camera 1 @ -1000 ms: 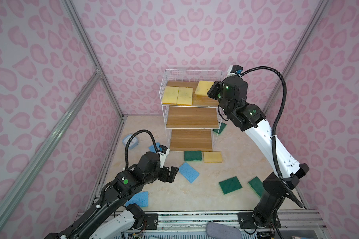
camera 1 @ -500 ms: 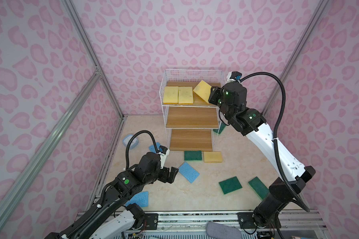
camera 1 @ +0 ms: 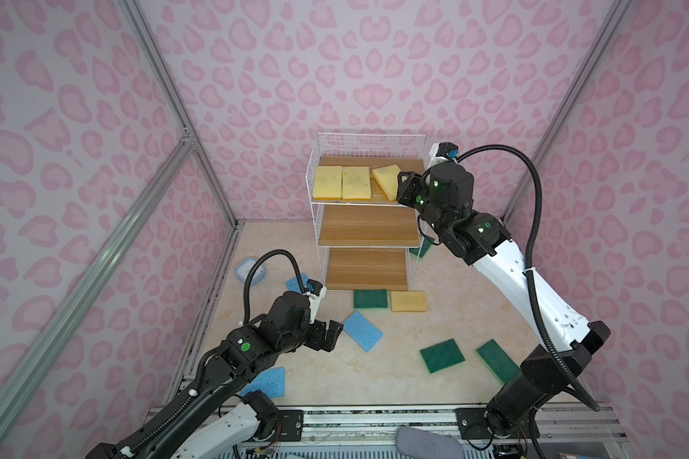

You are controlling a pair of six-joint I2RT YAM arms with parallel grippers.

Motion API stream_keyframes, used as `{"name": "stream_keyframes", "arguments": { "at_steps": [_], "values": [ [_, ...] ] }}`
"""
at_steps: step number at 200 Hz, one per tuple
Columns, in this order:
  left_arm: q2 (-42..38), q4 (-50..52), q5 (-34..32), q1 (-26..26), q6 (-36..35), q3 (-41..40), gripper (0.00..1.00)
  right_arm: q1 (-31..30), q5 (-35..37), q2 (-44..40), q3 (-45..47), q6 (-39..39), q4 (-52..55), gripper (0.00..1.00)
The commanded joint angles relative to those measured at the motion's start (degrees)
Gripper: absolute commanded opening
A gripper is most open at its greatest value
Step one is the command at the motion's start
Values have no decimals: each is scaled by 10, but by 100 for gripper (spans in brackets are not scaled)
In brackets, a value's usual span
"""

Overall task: Arrange cleaning sponges on a shelf
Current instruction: Place the cleaning sponge at the shelf.

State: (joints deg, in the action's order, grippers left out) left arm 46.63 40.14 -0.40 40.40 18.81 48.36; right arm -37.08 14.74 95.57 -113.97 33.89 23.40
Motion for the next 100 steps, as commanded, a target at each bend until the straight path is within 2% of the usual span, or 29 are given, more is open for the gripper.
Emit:
{"name": "stream_keyframes", "arguments": {
  "at_steps": [1,100],
  "values": [
    [-4,-12,0,0,4,5,98,-1,-24,9,-2,8,-22,34],
    [-10,-10,-2,0,7,2,98,-10,-45,39,-24,19,-31,32]
  ]
}}
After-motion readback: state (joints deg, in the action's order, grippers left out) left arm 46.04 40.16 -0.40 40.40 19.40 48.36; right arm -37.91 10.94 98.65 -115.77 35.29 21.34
